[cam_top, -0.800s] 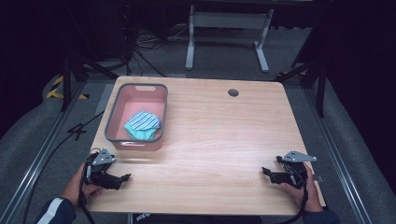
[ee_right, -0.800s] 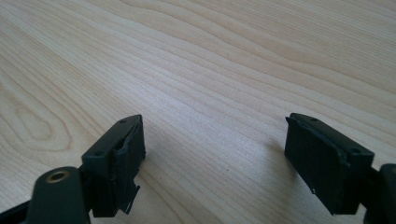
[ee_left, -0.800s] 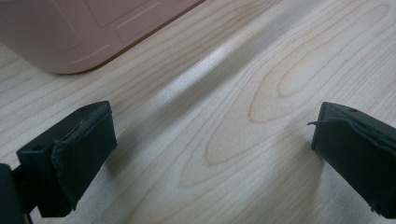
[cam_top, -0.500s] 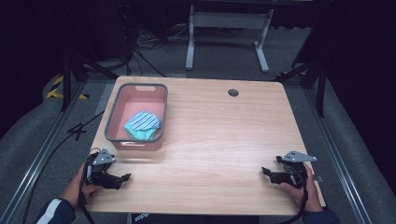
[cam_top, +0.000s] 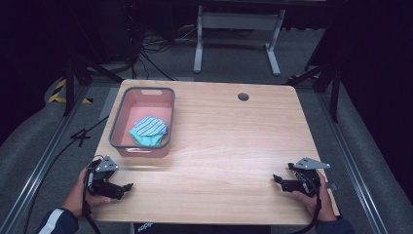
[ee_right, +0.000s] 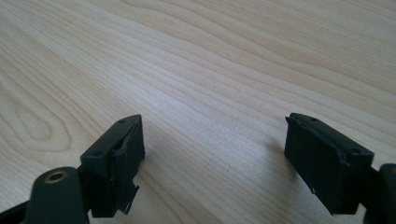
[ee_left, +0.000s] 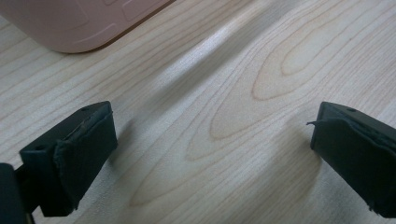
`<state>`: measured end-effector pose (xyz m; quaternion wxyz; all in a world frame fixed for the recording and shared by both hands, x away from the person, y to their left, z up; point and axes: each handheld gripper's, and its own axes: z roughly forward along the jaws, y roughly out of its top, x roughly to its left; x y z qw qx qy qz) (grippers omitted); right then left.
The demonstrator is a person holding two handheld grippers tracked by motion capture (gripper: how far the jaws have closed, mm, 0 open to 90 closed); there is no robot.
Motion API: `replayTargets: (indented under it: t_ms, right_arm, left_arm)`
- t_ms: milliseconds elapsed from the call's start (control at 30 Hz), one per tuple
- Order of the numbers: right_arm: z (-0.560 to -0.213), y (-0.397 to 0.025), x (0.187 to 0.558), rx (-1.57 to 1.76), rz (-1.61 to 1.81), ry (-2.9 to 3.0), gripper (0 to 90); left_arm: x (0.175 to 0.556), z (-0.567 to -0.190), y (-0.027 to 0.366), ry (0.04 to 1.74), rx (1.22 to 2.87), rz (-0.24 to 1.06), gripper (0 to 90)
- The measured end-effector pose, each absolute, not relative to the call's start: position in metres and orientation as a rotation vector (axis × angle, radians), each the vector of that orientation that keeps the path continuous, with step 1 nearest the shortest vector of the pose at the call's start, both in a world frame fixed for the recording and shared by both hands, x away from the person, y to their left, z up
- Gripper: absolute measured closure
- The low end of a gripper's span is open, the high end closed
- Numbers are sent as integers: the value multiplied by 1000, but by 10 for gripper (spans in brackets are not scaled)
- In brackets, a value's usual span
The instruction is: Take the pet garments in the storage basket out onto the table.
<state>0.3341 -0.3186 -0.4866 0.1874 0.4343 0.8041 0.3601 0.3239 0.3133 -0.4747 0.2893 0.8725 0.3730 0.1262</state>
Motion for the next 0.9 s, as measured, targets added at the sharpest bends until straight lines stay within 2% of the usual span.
replayTargets:
  t_ms: [100, 133, 267, 567, 900]
  right_arm:
    - [-487, -319, 334, 1222, 1014, 2263, 205]
    - [-487, -319, 334, 1222, 1014, 2263, 205]
    - [-487, -319, 334, 1222, 1014, 2263, 205]
    - [-487, -319, 334, 1221, 1013, 2263, 205]
    - [-487, -319, 334, 1222, 1014, 2263, 205]
  left_arm:
    - [323, -470, 309, 969, 2343, 347, 176]
    - [323, -468, 307, 977, 2350, 347, 192]
    - [325, -458, 306, 993, 2331, 324, 182]
    - [324, -419, 309, 997, 2296, 468, 192]
    - [328, -386, 311, 969, 2258, 505, 190]
